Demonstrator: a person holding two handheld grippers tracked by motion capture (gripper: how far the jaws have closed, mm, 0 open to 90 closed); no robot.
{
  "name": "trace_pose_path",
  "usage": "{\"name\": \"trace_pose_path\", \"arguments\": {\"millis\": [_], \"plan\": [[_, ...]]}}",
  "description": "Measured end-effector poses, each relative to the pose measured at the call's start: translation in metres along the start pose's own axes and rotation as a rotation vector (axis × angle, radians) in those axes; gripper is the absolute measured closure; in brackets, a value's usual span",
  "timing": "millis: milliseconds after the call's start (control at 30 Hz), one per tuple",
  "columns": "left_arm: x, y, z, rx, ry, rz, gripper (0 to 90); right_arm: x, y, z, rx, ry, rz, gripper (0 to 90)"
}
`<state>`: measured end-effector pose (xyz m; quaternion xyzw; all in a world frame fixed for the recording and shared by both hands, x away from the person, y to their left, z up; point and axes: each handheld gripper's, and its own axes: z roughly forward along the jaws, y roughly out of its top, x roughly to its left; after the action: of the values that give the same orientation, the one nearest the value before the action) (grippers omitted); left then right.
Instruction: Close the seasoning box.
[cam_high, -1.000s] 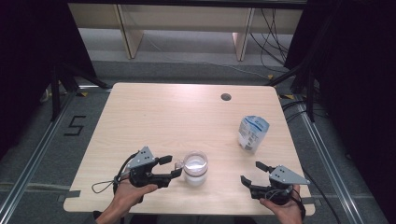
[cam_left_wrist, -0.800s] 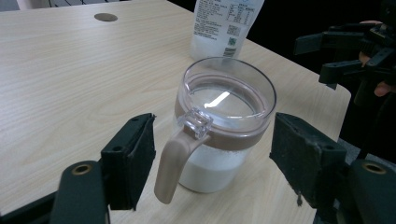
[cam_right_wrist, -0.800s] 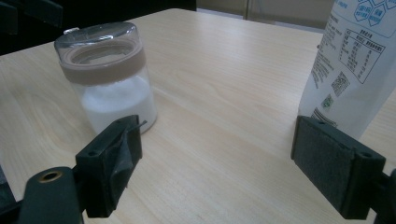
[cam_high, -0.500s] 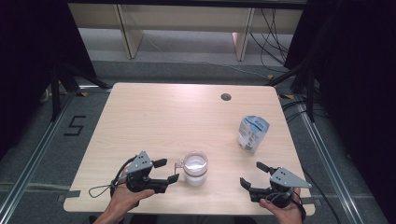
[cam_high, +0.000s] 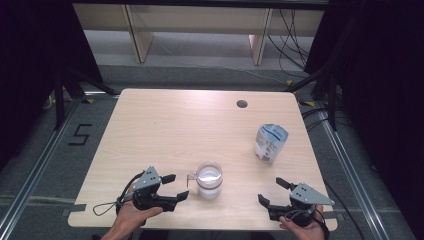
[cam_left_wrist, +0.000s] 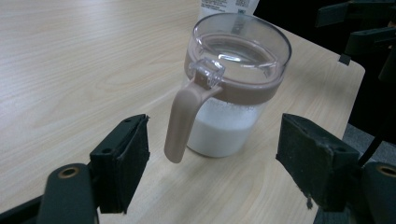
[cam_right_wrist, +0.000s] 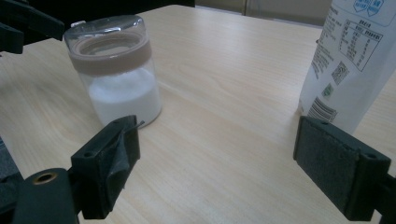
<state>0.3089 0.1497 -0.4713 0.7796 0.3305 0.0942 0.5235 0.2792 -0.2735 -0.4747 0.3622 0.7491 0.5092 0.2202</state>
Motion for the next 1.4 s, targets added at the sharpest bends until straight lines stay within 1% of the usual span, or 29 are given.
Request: {"name": "trace_pose_path", "arguments": {"millis": [67, 100, 133, 200, 233, 267, 300, 400, 433, 467, 533, 600, 633, 667, 733, 767, 800, 833, 867, 900, 933, 967, 1000, 1033, 1100, 1133, 1167, 1233, 1400], "plan": [[0.001, -0.003, -0.001, 0.008, 0.001, 0.005, 24.0, 0.001, -0.002, 0.0, 0.004, 0.017, 0.022, 15.5], [0.001, -0.004, -0.002, 0.016, 0.004, 0.01, 23.7, 0.003, -0.002, -0.001, 0.014, 0.003, 0.041, 15.5], [0.001, -0.005, -0.002, 0.015, 0.007, 0.008, 23.4, 0.001, -0.002, -0.002, 0.029, 0.0, 0.012, 15.5], [0.0, -0.008, -0.002, 0.012, 0.004, 0.003, 23.3, 0.0, -0.004, -0.002, 0.033, 0.001, 0.005, 15.6], [0.001, -0.009, -0.003, 0.024, 0.007, 0.015, 23.3, 0.001, -0.005, -0.003, 0.05, -0.001, 0.009, 15.6], [0.001, -0.011, -0.003, 0.025, 0.007, 0.007, 23.2, 0.001, -0.005, -0.004, 0.058, -0.001, 0.016, 15.6], [0.001, -0.012, -0.003, 0.025, 0.004, 0.006, 23.2, 0.004, -0.006, -0.004, 0.063, 0.013, 0.045, 15.6], [0.001, -0.015, -0.005, 0.025, 0.008, 0.006, 23.0, 0.001, -0.008, -0.004, 0.061, 0.012, -0.004, 15.6], [0.002, -0.016, -0.005, 0.028, 0.009, 0.006, 22.9, 0.005, -0.008, -0.007, 0.091, 0.02, 0.041, 15.6], [0.002, -0.016, -0.006, 0.027, 0.008, 0.006, 22.9, 0.004, -0.009, -0.006, 0.079, 0.025, 0.015, 15.6], [0.003, -0.017, -0.007, 0.033, 0.01, 0.009, 22.9, 0.004, -0.01, -0.007, 0.083, 0.02, 0.011, 15.7], [0.002, -0.02, -0.007, 0.037, 0.012, -0.001, 22.6, 0.006, -0.012, -0.007, 0.098, 0.028, 0.018, 15.6], [0.002, -0.021, -0.007, 0.039, 0.012, 0.0, 22.5, 0.006, -0.012, -0.007, 0.101, 0.035, 0.006, 15.6], [0.003, -0.022, -0.007, 0.047, 0.01, 0.001, 22.5, 0.01, -0.013, -0.009, 0.128, 0.026, 0.059, 15.6], [0.003, -0.024, -0.008, 0.045, 0.028, -0.001, 22.6, 0.007, -0.014, -0.007, 0.108, 0.026, 0.014, 15.6], [0.003, -0.024, -0.008, 0.037, 0.029, -0.007, 22.6, 0.007, -0.014, -0.008, 0.112, 0.025, 0.011, 15.6], [0.003, -0.025, -0.008, 0.048, 0.037, -0.008, 22.5, 0.008, -0.014, -0.008, 0.114, 0.025, 0.023, 15.6], [0.004, -0.025, -0.008, 0.045, 0.031, -0.01, 22.6, 0.01, -0.014, -0.009, 0.127, 0.026, 0.058, 15.6], [0.004, -0.026, -0.008, 0.051, 0.036, -0.007, 22.5, 0.007, -0.015, -0.008, 0.113, 0.022, 0.03, 15.6], [0.004, -0.028, -0.007, 0.052, 0.03, -0.01, 22.5, 0.009, -0.015, -0.008, 0.126, 0.023, 0.054, 15.6], [0.003, -0.028, -0.006, 0.055, 0.028, -0.012, 22.5, 0.009, -0.016, -0.008, 0.132, 0.024, 0.059, 15.6], [0.003, -0.029, -0.006, 0.058, 0.032, -0.007, 22.5, 0.009, -0.016, -0.008, 0.132, 0.016, 0.049, 15.6], [0.003, -0.029, -0.005, 0.055, 0.03, -0.011, 22.4, 0.009, -0.016, -0.008, 0.139, 0.032, 0.05, 15.6], [0.003, -0.029, -0.005, 0.057, 0.029, -0.011, 22.3, 0.007, -0.016, -0.007, 0.133, 0.032, 0.027, 15.6], [0.003, -0.03, -0.004, 0.053, 0.033, -0.007, 22.3, 0.009, -0.017, -0.005, 0.13, 0.038, 0.024, 15.6], [0.003, -0.03, -0.005, 0.063, 0.039, -0.025, 22.3, 0.008, -0.017, -0.005, 0.133, 0.035, 0.01, 15.7], [0.003, -0.03, -0.005, 0.067, 0.05, -0.025, 22.3, 0.009, -0.017, -0.004, 0.146, 0.049, 0.018, 15.6], [0.004, -0.03, -0.005, 0.073, 0.046, -0.014, 22.2, 0.009, -0.017, -0.004, 0.143, 0.041, 0.016, 15.6], [0.004, -0.031, -0.004, 0.069, 0.047, -0.026, 22.2, 0.009, -0.017, -0.004, 0.147, 0.04, 0.011, 15.6]]}}
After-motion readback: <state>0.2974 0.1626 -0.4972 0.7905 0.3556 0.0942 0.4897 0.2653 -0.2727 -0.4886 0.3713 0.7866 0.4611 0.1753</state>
